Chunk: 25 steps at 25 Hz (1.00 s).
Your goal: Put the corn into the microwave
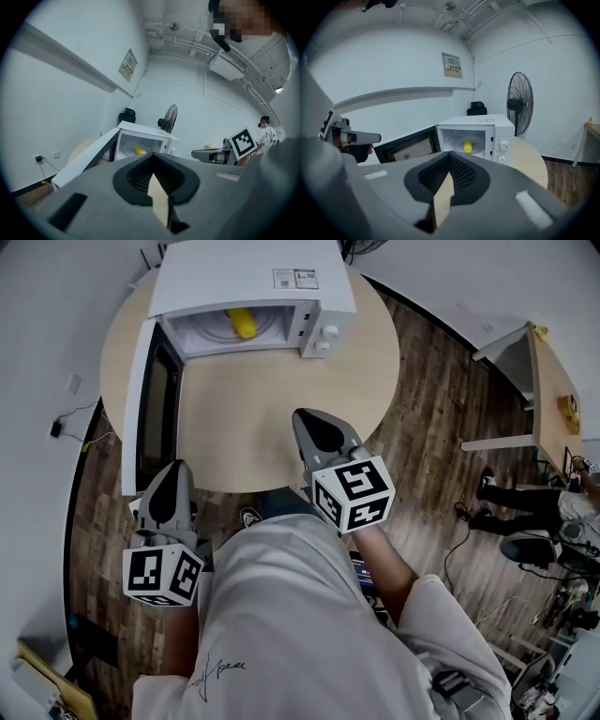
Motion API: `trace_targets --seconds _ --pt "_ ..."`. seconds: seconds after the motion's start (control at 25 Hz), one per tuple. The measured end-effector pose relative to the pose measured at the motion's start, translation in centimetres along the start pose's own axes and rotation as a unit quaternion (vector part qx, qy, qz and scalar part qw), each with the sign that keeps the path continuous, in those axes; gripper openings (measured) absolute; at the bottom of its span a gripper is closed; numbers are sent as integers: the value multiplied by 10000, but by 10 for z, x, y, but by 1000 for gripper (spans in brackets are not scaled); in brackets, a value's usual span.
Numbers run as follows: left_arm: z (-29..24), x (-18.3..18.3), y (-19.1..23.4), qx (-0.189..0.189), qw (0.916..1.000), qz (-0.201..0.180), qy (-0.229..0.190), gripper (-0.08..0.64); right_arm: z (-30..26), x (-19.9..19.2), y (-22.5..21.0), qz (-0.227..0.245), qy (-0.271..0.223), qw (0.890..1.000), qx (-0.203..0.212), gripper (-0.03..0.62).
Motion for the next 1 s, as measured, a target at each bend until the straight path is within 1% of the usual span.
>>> trace_targets --seconds 0.24,0.44,0.6,1.0 --pt "8 3 -2 7 9999 -111 28 -12 25 -10 0 -153 125 9998 -38 11" --pt "12 10 -4 32 9998 -207 -27 -12 47 -9 -5 -213 93 9997 -60 11" --pt "18 12 -8 1 9997 -244 -69 -12 61 -15 -2 -254 145 9996 51 11" --pt "21 -2 -14 -124 9994 -243 197 -12 68 -9 8 -217 81 9997 94 11"
Point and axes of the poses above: the fingertips, and each gripper's own axes: z backward along the fingers, y to its left, x out of its top, the point moved 3 cm from there along z, backward along the fingers, and after that the axes turned 6 degrees about z, right-handed, at the moved point
